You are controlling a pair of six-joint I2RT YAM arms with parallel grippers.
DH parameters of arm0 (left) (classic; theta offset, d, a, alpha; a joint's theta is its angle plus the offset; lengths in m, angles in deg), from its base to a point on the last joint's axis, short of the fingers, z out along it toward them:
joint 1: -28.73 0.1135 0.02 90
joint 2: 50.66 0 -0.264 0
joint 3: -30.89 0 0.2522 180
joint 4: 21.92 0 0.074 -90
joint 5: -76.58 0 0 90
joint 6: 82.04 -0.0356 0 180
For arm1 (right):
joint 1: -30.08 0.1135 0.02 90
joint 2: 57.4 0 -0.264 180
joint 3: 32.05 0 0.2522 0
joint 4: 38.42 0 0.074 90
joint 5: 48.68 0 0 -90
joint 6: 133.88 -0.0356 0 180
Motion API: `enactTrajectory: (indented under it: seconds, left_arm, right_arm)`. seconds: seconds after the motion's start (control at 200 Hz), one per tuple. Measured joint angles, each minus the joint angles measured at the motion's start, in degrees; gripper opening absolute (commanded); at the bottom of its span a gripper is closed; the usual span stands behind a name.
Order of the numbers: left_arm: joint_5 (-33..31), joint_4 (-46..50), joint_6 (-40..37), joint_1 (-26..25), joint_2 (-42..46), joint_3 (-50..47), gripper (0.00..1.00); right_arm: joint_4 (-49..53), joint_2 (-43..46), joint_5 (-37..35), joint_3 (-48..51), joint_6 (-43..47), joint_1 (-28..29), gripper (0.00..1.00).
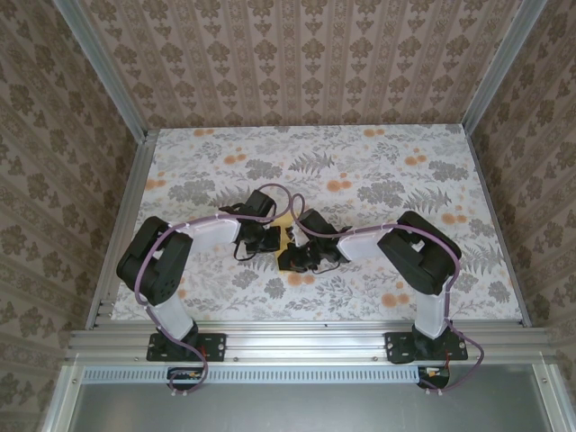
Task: Fold a paper plane with a square sheet of paper (pick it up from the middle)
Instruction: Third fold the triangle at the center of the table.
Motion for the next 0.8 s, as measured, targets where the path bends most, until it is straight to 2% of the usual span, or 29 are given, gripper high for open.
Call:
enactTrajectory:
  seconds: [0.2, 0.36, 0.605, 0.805]
  left_arm:
    - [0.04, -0.13, 0.26, 0.07, 0.0, -0.02, 0.0]
    - [0.02, -0.24, 0.26, 0.07, 0.0, -0.02, 0.0]
    - [-0.02, -1.2, 0.26, 0.13, -0.02, -0.13, 0.0]
    - [0.04, -1.55, 0.26, 0.44, -0.11, -0.13, 0.0]
  right_arm:
    - [1.92, -0.02, -0.83, -0.09, 0.33, 0.52, 0.11]
    - [2.27, 0.81, -1.75, -0.02, 0.28, 0.42, 0.16]
    - [1.22, 8.15, -6.08, 2.95, -0.33, -1.97, 0.16]
    - [-0.44, 8.24, -9.05, 4.04, -2.89, -4.13, 0.14]
